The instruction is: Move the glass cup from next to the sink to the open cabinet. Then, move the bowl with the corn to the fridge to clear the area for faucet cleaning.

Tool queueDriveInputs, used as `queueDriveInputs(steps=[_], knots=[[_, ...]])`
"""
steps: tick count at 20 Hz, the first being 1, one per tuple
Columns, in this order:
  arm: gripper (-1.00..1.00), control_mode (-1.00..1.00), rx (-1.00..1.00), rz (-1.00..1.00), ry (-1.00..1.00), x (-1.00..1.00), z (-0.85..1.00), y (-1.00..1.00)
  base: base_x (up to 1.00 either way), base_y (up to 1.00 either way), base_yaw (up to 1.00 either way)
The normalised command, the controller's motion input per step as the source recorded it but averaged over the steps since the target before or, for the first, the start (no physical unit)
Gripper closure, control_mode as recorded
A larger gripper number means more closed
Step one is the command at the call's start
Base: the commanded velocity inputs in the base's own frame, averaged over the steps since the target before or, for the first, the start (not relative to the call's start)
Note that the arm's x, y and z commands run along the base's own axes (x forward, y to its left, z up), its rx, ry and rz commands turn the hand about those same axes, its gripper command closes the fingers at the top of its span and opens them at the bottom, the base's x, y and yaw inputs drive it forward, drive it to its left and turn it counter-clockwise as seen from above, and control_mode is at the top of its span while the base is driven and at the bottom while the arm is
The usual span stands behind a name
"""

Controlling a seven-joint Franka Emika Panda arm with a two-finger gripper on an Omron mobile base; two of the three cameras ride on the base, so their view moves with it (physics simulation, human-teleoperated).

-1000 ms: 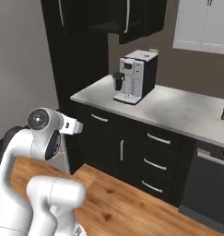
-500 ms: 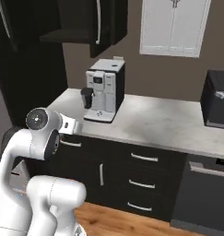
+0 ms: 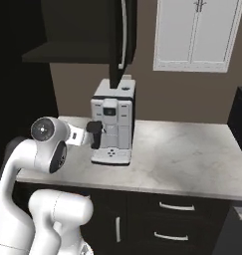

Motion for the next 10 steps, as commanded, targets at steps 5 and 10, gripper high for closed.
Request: queueDriveInputs(steps=[5, 10], knots=[[1.0, 1.0, 0.0, 0.0, 0.0, 0.0, 0.0, 0.0, 0.84, 0.19, -0.17], [1.0, 1.0, 0.0, 0.0, 0.0, 0.0, 0.0, 0.0, 0.36, 0.49, -0.15]])
